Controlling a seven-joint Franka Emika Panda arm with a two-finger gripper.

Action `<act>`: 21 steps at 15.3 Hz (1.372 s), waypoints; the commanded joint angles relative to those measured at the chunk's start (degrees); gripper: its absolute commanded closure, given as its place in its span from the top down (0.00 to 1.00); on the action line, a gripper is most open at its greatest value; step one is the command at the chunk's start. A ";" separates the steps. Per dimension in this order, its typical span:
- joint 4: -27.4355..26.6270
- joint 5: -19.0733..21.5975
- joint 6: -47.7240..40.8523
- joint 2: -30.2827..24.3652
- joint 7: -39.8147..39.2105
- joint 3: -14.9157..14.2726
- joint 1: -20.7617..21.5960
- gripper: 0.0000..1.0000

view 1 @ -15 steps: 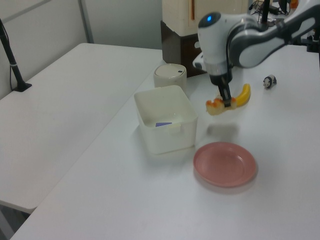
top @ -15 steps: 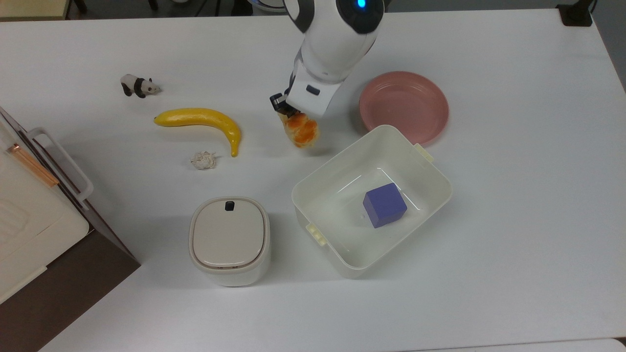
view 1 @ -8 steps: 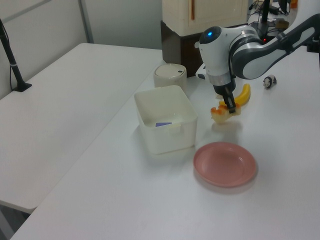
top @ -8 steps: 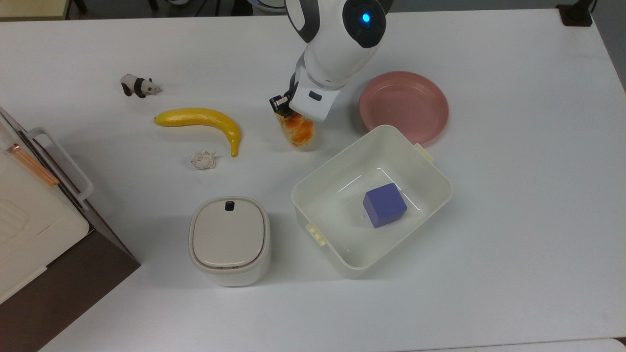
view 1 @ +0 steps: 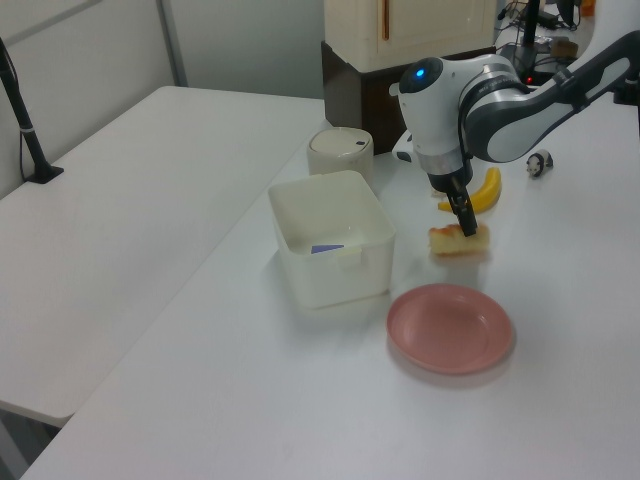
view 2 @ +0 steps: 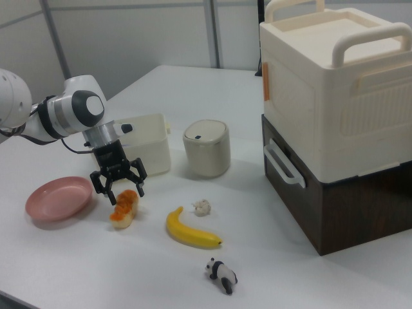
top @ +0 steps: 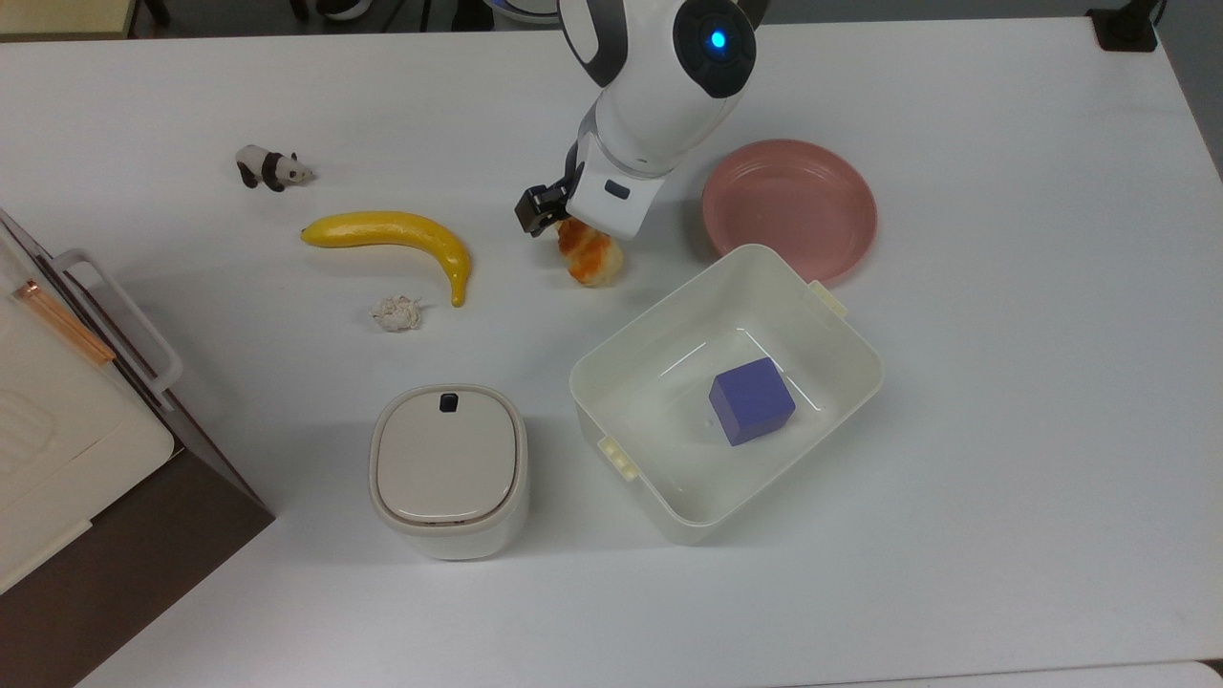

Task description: Put the bread on the table

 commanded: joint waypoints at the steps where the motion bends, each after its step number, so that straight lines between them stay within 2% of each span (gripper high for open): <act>1: 0.60 -0.91 -0.17 -0.99 -0.02 -0.05 -0.01 1.00; 4: 5.50 0.06 -2.80 -1.43 -0.19 -0.05 -0.80 1.00; 7: 11.49 5.84 -5.17 -1.51 -0.36 -0.40 -2.03 1.00; 10: 15.62 6.82 -7.98 -1.95 -0.46 -0.40 -3.52 1.00; 12: 19.66 9.97 -9.74 -1.95 1.29 -0.49 -4.41 1.00; 17: 28.98 16.39 -15.81 -1.43 5.69 -3.64 -6.08 1.00; 21: 37.58 19.04 -18.18 2.26 11.93 -5.84 -6.26 1.00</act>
